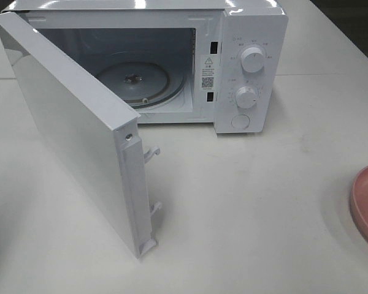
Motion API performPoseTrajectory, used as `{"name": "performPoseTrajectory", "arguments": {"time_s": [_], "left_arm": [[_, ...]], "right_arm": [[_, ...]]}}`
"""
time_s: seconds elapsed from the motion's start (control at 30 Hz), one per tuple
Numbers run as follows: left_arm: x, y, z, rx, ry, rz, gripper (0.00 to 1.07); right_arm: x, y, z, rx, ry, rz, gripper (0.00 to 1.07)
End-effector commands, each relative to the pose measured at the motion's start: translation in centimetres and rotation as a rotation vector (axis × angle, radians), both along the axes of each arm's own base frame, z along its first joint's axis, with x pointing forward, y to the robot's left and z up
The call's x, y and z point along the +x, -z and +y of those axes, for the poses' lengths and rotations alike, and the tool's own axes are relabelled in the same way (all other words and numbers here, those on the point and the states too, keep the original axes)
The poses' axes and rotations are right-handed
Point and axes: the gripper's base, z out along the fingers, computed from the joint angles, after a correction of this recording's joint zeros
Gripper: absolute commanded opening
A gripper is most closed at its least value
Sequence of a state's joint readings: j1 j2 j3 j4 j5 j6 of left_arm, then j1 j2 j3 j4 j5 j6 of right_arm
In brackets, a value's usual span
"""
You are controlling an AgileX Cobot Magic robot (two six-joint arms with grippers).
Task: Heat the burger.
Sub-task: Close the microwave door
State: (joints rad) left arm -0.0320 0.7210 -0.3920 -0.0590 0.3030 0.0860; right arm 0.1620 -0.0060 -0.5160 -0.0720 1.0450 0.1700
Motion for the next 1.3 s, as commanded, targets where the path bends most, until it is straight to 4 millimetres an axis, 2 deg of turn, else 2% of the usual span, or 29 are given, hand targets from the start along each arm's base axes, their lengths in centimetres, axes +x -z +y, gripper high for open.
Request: {"name": "performPoseTrajectory", "arguments": {"time_s": [0.03,0.27,0.57,0.67,0.7,1.03,1.3], "left_arm": [[0.8,0.2,0.1,0.001,-0.008,-0.060,0.00],[3.1,2.3,0.1,0.009,-0.022,-0.144,0.00],[5.6,4.8,-0.1,0.025,-0.003,-0.116,0.00],[6.4,5.9,-1.3,0.048,0.085,-0.115,0.00],[6.9,6.6,-2.2,0.072,0.161,-0.115,0.00],[8.7,8.6,-3.4,0.032,0.208,-0.192,0.00],[9.1,9.3,-4.3,-0.051,0.274,-0.213,0.00]], "right_arm": [[-0.3,0.0,0.0,-0.004,-0.003,-0.033,0.73],[-0.3,0.0,0.0,-0.004,-0.003,-0.033,0.73],[-0.3,0.0,0.0,-0.004,-0.003,-0.033,0.73],[-0.3,0.0,0.0,-0.004,-0.003,-0.033,0.73],[-0.3,0.0,0.0,-0.004,-0.003,-0.033,0.73],[-0.3,0.0,0.0,-0.004,-0.003,-0.033,0.73],[-0.3,0.0,0.0,-0.004,-0.003,-0.033,0.73]]}}
